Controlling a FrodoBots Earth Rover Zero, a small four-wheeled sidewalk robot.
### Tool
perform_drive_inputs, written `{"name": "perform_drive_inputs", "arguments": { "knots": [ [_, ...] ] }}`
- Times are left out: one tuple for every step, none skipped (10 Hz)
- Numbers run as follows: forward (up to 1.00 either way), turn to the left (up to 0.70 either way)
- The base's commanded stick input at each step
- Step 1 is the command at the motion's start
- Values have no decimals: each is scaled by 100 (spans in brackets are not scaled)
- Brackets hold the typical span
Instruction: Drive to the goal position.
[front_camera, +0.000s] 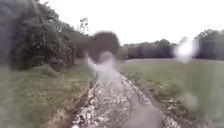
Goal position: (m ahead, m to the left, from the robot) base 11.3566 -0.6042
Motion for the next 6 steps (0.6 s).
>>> {"name": "perform_drive_inputs", "arguments": {
  "knots": [
    [85,0],
    [85,0],
    [85,0],
    [85,0],
    [85,0],
    [85,0]
  ]
}}
